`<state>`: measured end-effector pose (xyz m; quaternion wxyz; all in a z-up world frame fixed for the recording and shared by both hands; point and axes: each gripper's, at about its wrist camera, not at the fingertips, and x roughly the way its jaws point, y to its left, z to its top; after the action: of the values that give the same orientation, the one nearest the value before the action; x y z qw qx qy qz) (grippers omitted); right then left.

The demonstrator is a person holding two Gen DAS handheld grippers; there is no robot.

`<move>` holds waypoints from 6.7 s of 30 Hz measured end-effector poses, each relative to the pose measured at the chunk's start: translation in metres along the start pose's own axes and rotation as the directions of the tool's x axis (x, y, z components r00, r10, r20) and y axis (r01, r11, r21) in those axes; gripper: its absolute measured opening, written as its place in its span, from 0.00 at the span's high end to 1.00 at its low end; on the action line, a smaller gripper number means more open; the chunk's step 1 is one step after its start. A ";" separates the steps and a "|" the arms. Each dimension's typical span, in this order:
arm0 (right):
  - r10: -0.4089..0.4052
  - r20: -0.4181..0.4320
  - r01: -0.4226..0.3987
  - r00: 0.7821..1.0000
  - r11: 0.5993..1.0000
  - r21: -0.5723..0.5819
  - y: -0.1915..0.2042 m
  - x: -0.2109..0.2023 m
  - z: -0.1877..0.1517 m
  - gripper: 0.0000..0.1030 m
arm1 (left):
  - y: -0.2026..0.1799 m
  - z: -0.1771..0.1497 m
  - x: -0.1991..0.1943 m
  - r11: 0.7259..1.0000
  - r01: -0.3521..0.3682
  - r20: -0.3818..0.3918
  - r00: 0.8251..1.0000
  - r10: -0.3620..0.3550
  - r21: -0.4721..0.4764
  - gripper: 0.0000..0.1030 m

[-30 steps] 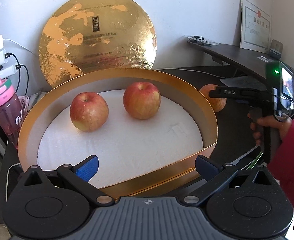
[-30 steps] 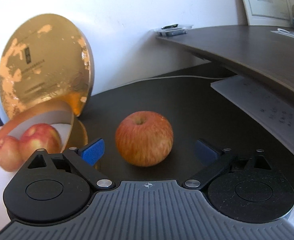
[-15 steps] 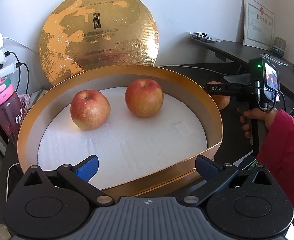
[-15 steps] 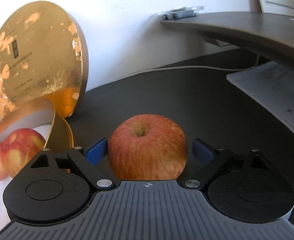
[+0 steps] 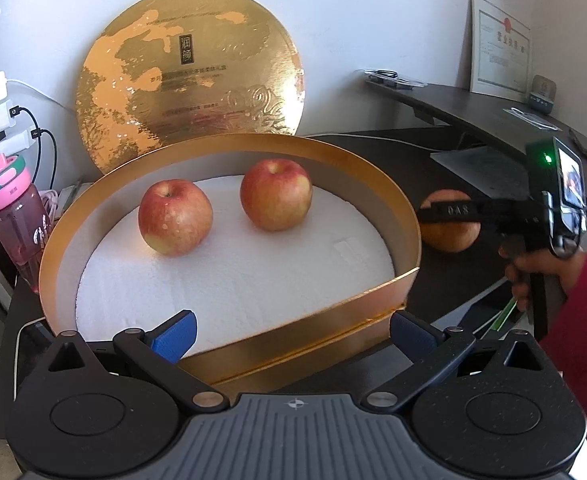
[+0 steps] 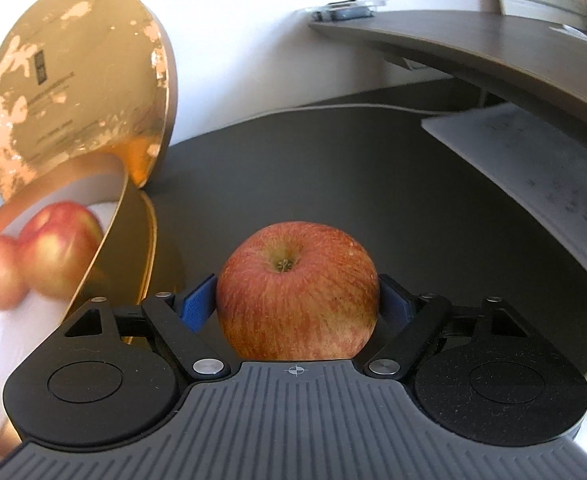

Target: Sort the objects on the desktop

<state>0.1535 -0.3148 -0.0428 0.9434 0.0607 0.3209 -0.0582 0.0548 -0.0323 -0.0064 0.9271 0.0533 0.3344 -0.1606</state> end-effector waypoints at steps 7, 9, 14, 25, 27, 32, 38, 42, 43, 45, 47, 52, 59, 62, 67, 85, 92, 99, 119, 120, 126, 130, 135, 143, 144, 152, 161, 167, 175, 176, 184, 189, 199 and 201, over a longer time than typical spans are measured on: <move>0.014 0.028 -0.014 1.000 1.000 -0.009 -0.005 -0.018 -0.017 0.14 | -0.005 -0.004 -0.012 1.000 0.005 0.015 1.000 -0.005 0.009 0.01; 0.005 0.042 -0.004 0.999 1.000 -0.020 -0.003 -0.022 -0.016 0.11 | -0.005 -0.005 -0.015 1.000 0.002 0.020 1.000 -0.003 0.006 0.01; -0.002 0.097 0.011 0.995 0.995 -0.096 0.007 -0.032 -0.022 0.03 | -0.005 -0.007 -0.018 1.000 0.003 0.021 1.000 -0.003 0.010 0.01; -0.067 0.108 0.095 0.992 0.955 -0.281 0.020 -0.014 -0.026 0.13 | -0.002 -0.007 -0.016 1.000 -0.017 0.015 1.000 0.017 0.000 0.01; -0.067 0.108 0.094 0.992 0.958 -0.269 0.020 -0.013 -0.024 0.14 | -0.002 -0.008 -0.016 1.000 -0.018 0.012 1.000 0.018 -0.001 0.01; -0.093 0.114 0.117 0.989 0.967 -0.228 0.021 -0.012 -0.025 0.16 | -0.002 -0.009 -0.016 1.000 -0.019 0.009 1.000 0.019 0.002 0.01; -0.128 0.110 0.143 0.986 0.980 -0.137 0.018 -0.015 -0.024 0.17 | 0.004 -0.012 -0.019 1.000 -0.010 0.014 1.000 0.010 -0.010 0.01; -0.110 0.081 0.113 0.991 0.993 -0.038 0.006 -0.018 -0.009 0.17 | 0.010 -0.015 -0.023 1.000 0.006 0.025 1.000 -0.006 -0.020 0.01; -0.112 0.087 0.114 0.990 0.993 -0.028 0.006 -0.021 -0.004 0.17 | 0.012 -0.016 -0.024 1.000 0.009 0.028 1.000 -0.008 -0.025 0.01; -0.115 0.107 0.118 0.988 0.993 -0.020 0.008 -0.029 0.005 0.17 | 0.018 -0.017 -0.026 0.999 0.015 0.034 0.999 -0.013 -0.039 0.01; -0.105 0.133 0.109 0.986 0.994 -0.025 0.015 -0.040 0.016 0.17 | 0.023 -0.019 -0.028 0.998 0.019 0.041 0.999 -0.017 -0.054 0.01; -0.041 0.197 0.062 0.980 0.993 -0.101 0.059 -0.072 0.036 0.17 | 0.036 -0.024 -0.035 0.996 0.028 0.060 0.998 -0.024 -0.079 0.01; 0.111 0.143 -0.072 0.983 0.966 -0.250 0.140 -0.087 0.039 0.17 | 0.060 -0.033 -0.044 0.992 0.025 0.077 0.997 -0.016 -0.125 0.01; 0.154 0.062 -0.127 0.986 0.942 -0.312 0.175 -0.075 0.033 0.17 | 0.070 -0.037 -0.048 0.989 0.025 0.083 0.996 -0.014 -0.143 0.01; 0.158 -0.082 -0.178 0.984 0.890 -0.419 0.225 -0.046 0.013 0.17 | 0.081 -0.043 -0.052 0.987 0.030 0.091 0.996 -0.016 -0.159 0.01; 0.018 -0.309 -0.188 0.951 0.825 -0.532 0.269 0.021 -0.007 0.17 | 0.098 -0.051 -0.052 0.981 0.027 0.084 0.996 -0.011 -0.190 0.01; 0.014 -0.324 -0.198 0.946 0.816 -0.543 0.266 0.020 -0.010 0.16 | 0.093 -0.049 -0.053 0.984 0.027 0.083 0.996 -0.012 -0.177 0.01; 0.015 -0.324 -0.197 0.946 0.820 -0.537 0.260 0.015 -0.011 0.13 | 0.084 -0.048 -0.058 0.988 0.022 0.087 0.996 -0.009 -0.152 0.01; 0.172 -0.122 -0.204 0.978 0.917 -0.343 0.212 -0.071 -0.008 0.06 | 0.055 -0.044 -0.065 0.996 0.002 0.081 0.997 0.005 -0.089 0.01; 0.180 -0.110 -0.207 0.978 0.919 -0.335 0.209 -0.078 -0.009 0.05 | 0.053 -0.044 -0.065 0.996 0.003 0.080 0.997 0.004 -0.087 0.01; 0.210 -0.064 -0.219 0.976 0.932 -0.290 0.194 -0.106 -0.022 0.03 | 0.045 -0.043 -0.064 0.997 0.012 0.075 0.997 -0.006 -0.070 0.01; 0.231 -0.056 -0.237 0.971 0.936 -0.260 0.186 -0.117 -0.028 0.03 | 0.043 -0.043 -0.064 0.998 0.011 0.076 0.997 -0.006 -0.070 0.01; 0.217 -0.039 -0.220 0.975 0.948 -0.229 0.179 -0.122 -0.030 0.03 | 0.043 -0.043 -0.062 0.997 0.000 0.061 0.998 0.004 -0.074 0.01; 0.227 -0.056 -0.234 0.972 0.949 -0.212 0.179 -0.119 -0.033 0.03 | 0.045 -0.043 -0.061 0.997 0.004 0.054 0.999 0.000 -0.079 0.01; 0.228 -0.059 -0.235 0.972 0.949 -0.212 0.180 -0.118 -0.034 0.03 | 0.045 -0.043 -0.061 0.997 0.007 0.055 0.998 -0.003 -0.078 0.01; 0.232 -0.061 -0.240 0.971 0.948 -0.209 0.182 -0.118 -0.035 0.03 | 0.045 -0.043 -0.061 0.997 0.004 0.042 0.999 -0.001 -0.082 0.01; 0.236 -0.065 -0.245 0.970 0.946 -0.213 0.183 -0.121 -0.036 0.03 | 0.044 -0.044 -0.061 0.997 0.010 0.037 0.999 -0.007 -0.078 0.01; 0.239 -0.067 -0.247 0.969 0.946 -0.210 0.182 -0.123 -0.036 0.03 | 0.043 -0.043 -0.060 0.997 0.012 0.034 0.999 -0.009 -0.082 0.01; 0.245 -0.067 -0.254 0.967 0.944 -0.210 0.182 -0.121 -0.035 0.03 | 0.042 -0.041 -0.058 0.996 0.023 0.027 0.999 -0.021 -0.082 0.01; 0.246 -0.067 -0.254 0.967 0.944 -0.210 0.182 -0.121 -0.035 0.03 | 0.042 -0.041 -0.058 0.996 0.028 0.027 0.999 -0.026 -0.082 0.01; 0.226 -0.053 -0.232 0.973 0.949 -0.213 0.179 -0.120 -0.032 0.02 | 0.037 -0.039 -0.055 0.996 0.063 0.025 0.998 -0.061 -0.065 0.01; 0.197 -0.014 -0.195 0.980 0.955 -0.224 0.176 -0.122 -0.028 0.02 | 0.040 -0.036 -0.050 0.994 0.060 0.023 0.998 -0.058 -0.089 0.01; 0.209 0.051 -0.194 0.977 0.957 -0.214 0.160 -0.119 -0.012 0.00 | 0.049 -0.023 -0.046 0.995 0.012 0.070 0.998 -0.005 -0.103 0.01; 0.216 0.060 -0.199 0.974 0.957 -0.213 0.156 -0.118 -0.008 0.00 | 0.051 -0.018 -0.046 0.995 -0.001 0.083 0.996 0.009 -0.097 0.01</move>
<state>0.0789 -0.1515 0.0357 0.9580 -0.0061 0.2775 0.0723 0.0279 0.0319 0.0086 0.9422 0.0022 0.3025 -0.1438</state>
